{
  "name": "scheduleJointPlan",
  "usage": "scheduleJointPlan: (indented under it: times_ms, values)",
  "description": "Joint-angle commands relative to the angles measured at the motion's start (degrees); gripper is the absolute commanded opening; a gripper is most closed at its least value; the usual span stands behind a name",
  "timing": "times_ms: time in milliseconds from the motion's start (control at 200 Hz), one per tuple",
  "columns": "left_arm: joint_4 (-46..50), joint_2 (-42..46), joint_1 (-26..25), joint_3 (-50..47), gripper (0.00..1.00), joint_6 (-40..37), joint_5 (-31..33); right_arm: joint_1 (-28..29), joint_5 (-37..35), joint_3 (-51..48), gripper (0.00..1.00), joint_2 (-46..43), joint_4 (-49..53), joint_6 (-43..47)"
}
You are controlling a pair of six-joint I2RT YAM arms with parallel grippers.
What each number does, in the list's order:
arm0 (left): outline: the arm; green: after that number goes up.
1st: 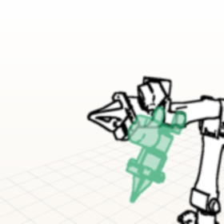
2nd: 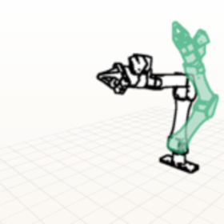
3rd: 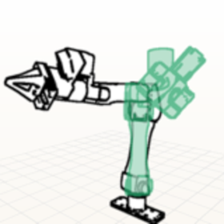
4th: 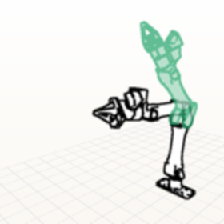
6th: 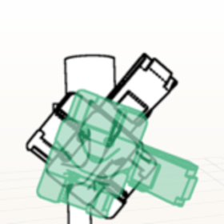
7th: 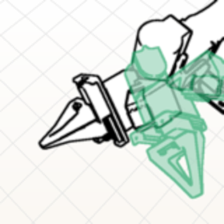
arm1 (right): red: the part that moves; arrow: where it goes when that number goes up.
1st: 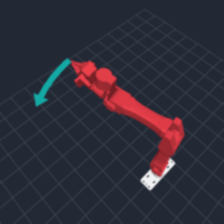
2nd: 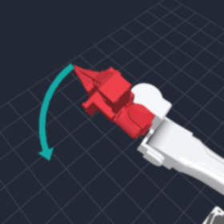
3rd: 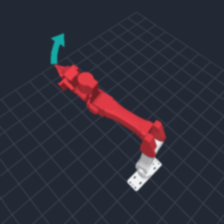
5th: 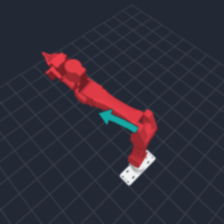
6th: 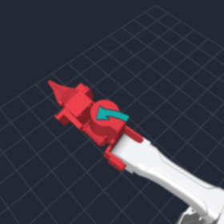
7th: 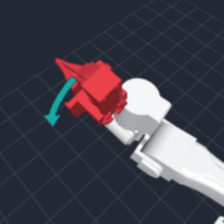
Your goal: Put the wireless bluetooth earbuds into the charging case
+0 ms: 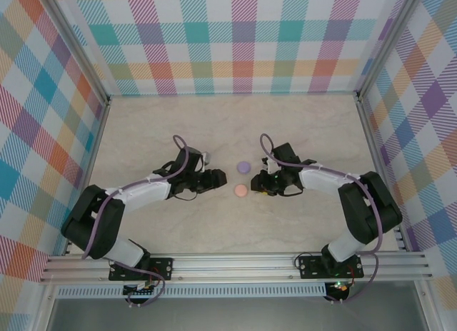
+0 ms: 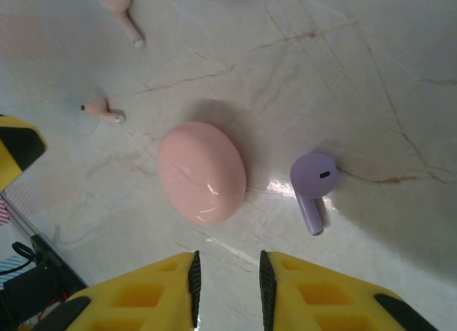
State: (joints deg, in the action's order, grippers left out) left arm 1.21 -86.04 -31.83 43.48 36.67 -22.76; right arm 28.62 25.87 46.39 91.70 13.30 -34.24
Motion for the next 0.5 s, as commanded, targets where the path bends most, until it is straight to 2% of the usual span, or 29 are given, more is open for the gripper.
scheduleJointPlan:
  times_ms: [0, 495]
  values:
    - [-1.45, -2.79, -1.27, 2.38, 0.54, 0.84, -1.83, 1.43, -1.04, 2.62, 0.27, 1.88, -1.96, -3.62]
    - [-4.64, -10.55, -3.06, 5.07, 0.44, 2.71, -4.35, 1.98, -0.57, 3.93, 0.26, 6.60, -4.68, -6.50]
